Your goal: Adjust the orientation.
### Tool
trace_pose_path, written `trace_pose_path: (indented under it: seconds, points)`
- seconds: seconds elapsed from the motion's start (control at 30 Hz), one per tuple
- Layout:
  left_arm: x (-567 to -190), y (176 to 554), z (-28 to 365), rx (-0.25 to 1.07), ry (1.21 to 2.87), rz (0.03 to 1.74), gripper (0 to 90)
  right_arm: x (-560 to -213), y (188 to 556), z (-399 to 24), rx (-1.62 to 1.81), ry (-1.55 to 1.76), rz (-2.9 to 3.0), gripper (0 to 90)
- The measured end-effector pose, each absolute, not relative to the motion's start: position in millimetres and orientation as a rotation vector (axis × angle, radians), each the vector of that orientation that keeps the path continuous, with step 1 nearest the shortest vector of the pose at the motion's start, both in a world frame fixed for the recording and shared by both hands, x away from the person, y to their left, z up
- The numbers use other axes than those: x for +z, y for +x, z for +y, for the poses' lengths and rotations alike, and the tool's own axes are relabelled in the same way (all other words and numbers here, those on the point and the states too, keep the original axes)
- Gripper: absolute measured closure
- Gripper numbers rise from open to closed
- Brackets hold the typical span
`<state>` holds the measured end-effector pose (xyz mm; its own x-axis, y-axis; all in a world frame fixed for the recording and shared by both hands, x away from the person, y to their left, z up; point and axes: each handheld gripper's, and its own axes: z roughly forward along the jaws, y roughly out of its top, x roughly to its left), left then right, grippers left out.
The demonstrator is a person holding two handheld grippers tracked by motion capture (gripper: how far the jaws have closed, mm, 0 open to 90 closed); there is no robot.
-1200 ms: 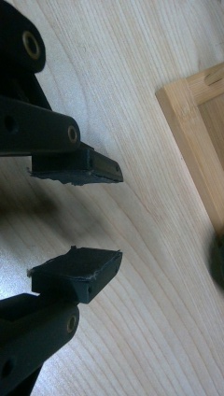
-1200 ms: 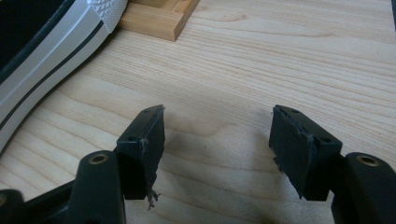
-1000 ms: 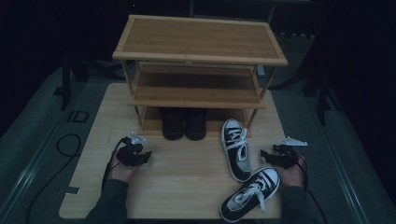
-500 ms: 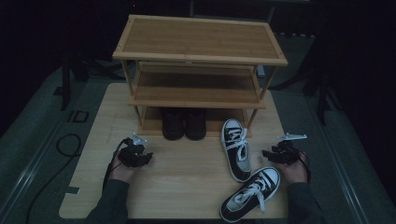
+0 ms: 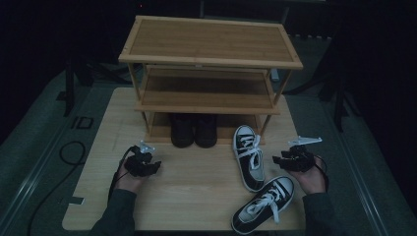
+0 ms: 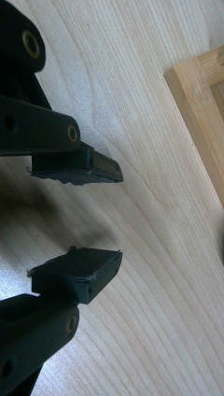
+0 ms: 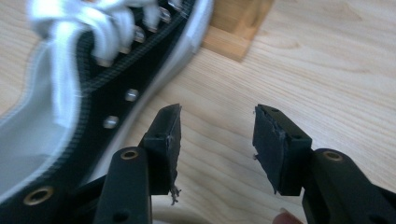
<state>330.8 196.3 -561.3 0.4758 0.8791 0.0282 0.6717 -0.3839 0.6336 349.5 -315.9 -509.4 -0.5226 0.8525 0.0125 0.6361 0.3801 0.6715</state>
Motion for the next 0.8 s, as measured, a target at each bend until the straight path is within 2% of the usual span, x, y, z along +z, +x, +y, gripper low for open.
trace_pose_path:
  seconds: [0.63, 0.8]
  points:
    - [-561.7, 330.9, 197.4, 0.478, 2.166, 1.282, 55.4, -489.1, 339.4, -270.0, 0.924, 1.165, 2.416, 57.2]
    - [-561.8, 331.1, 198.1, 0.472, 2.164, 1.280, 55.4, -497.0, 347.3, -254.6, 0.798, 1.192, 2.438, 68.3]
